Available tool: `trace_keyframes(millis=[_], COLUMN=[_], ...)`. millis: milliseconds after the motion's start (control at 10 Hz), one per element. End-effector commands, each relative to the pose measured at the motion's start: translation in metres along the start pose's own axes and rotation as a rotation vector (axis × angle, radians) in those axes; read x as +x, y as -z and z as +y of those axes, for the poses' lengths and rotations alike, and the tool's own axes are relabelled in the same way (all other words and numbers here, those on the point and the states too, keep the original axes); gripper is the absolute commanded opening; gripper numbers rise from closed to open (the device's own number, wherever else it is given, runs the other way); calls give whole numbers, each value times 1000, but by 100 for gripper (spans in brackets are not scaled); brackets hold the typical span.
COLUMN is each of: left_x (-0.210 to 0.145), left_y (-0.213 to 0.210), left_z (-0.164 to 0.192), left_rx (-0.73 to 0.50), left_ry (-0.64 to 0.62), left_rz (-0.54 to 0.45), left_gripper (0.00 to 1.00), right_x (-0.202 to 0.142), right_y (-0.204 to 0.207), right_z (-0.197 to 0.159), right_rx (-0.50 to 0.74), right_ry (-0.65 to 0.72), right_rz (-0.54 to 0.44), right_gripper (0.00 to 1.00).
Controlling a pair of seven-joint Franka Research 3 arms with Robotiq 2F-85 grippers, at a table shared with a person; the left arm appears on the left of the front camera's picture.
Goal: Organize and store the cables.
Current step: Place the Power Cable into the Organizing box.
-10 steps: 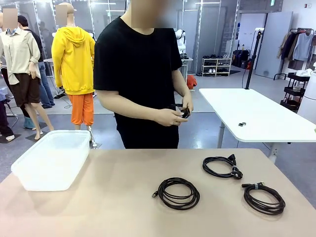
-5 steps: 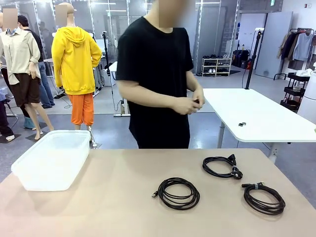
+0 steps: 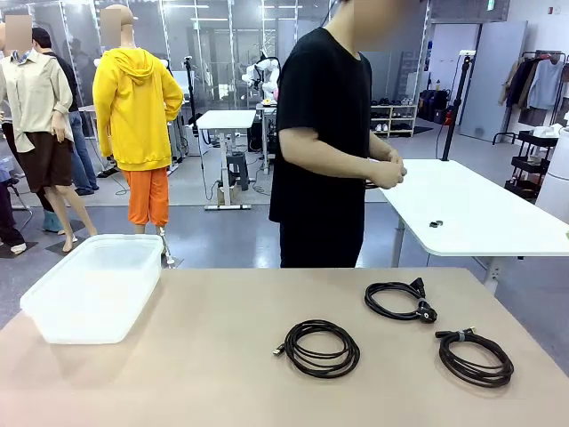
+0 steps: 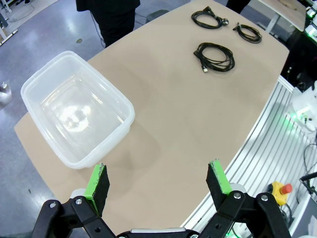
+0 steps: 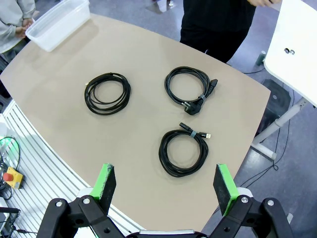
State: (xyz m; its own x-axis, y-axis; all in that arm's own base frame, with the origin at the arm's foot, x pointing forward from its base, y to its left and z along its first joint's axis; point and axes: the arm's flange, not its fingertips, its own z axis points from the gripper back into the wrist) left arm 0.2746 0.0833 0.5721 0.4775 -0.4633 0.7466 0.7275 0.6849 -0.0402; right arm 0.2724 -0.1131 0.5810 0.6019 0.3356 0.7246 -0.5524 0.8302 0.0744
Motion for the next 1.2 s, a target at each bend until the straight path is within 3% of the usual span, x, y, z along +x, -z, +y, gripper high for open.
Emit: trace_keyframes(millis=[0, 200, 500, 600, 1100], left_x=[1, 1, 1, 1, 1], left_y=[1, 1, 1, 1, 1], left_z=[0, 0, 0, 0, 0], left_rx=[-5, -5, -5, -5, -5], left_ry=[6, 6, 6, 6, 6], left_rz=[0, 0, 0, 0, 0], left_gripper=[100, 100, 100, 100, 100], right_x=[15, 54, 106, 119, 127], right_y=[6, 35, 88, 114, 174], right_z=[1, -5, -14, -24, -40], right_rx=[-39, -11, -172, -168, -201], right_ry=[52, 187, 291, 317, 408], right_rz=[45, 112, 288, 337, 449], right_gripper=[100, 100, 100, 100, 100])
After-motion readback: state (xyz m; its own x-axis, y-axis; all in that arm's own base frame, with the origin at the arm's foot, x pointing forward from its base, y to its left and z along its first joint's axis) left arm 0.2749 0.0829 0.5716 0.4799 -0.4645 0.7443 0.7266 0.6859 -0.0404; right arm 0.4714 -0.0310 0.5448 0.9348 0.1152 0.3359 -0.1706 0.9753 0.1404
